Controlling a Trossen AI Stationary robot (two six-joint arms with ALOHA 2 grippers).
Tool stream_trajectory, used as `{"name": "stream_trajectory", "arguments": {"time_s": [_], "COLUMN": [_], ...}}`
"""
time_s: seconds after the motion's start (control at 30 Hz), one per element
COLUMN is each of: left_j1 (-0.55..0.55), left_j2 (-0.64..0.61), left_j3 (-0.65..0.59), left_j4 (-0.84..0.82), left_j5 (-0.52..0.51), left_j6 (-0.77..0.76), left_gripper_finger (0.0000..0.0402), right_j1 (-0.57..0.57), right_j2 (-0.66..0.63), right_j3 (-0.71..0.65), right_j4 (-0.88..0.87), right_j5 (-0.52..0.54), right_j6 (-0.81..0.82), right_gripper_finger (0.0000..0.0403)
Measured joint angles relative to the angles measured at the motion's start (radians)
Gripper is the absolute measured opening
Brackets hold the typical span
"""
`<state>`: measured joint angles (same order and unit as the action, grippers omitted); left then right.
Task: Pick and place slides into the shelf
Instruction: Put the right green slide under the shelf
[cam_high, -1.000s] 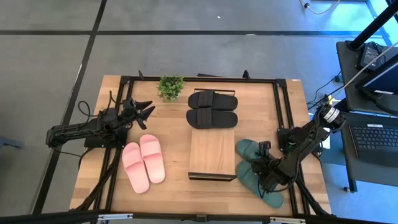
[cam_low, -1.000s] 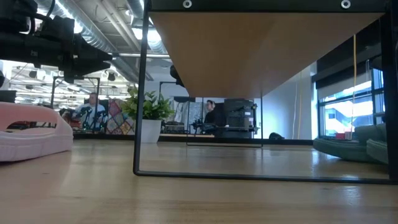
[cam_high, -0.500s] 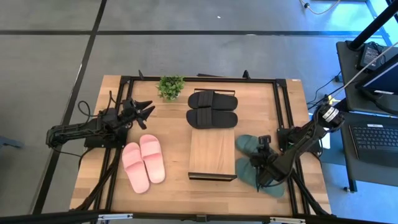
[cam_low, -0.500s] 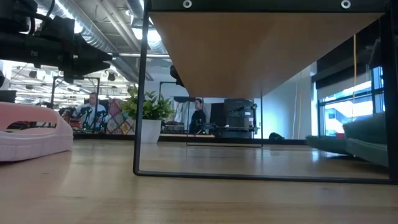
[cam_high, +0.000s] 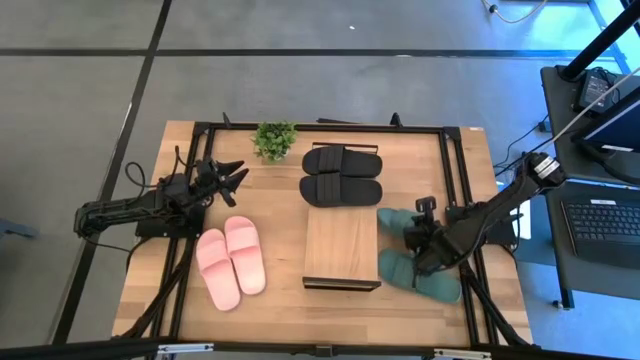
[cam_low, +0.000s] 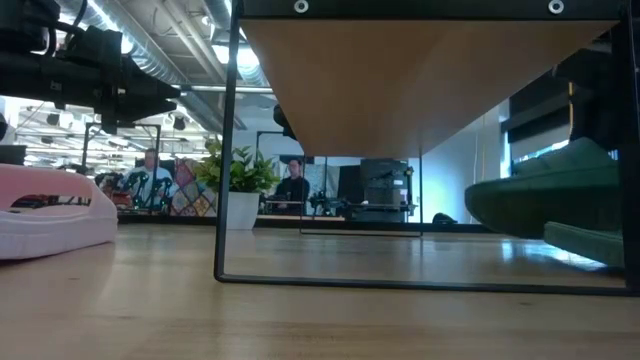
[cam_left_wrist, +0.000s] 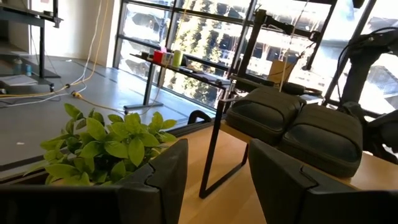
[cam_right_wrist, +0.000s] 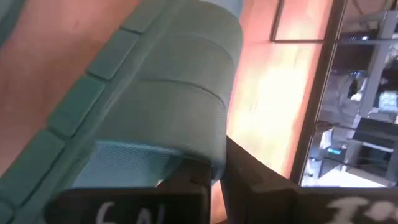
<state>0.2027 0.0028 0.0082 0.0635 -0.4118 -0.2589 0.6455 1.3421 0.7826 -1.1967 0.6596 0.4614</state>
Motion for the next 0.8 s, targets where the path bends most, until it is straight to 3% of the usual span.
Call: {"name": "stream_trajectory", "arguments": {"time_s": [0.17, 0.37, 0.63, 0.8], "left_j1": [0.0, 0.0, 0.0, 0.0], "left_j2": [0.0, 0.0, 0.0, 0.0], "left_j3": [0.0, 0.0, 0.0, 0.0], "left_j4": [0.0, 0.0, 0.0, 0.0], "left_j5": [-0.006, -0.006, -0.006, -0.007], "left_j6": [0.0, 0.0, 0.006, 0.007], "left_gripper_finger": [0.0162, 0.0162, 0.0162, 0.0162], "right_j1": [-0.05, -0.11, -0.206, -0.248], "right_j2": [-0.01, -0.01, -0.025, -0.057], "right_j3": [0.001, 0.002, -0.017, -0.057], "right_j4": [0.024, 0.156, 0.184, 0.256], "right_j5": [0.0, 0.0, 0.005, 0.068], "right_j6": [-0.043, -0.366, -0.524, -0.665], "right_gripper_finger": [0.0016, 0.0016, 0.0016, 0.0016]}}
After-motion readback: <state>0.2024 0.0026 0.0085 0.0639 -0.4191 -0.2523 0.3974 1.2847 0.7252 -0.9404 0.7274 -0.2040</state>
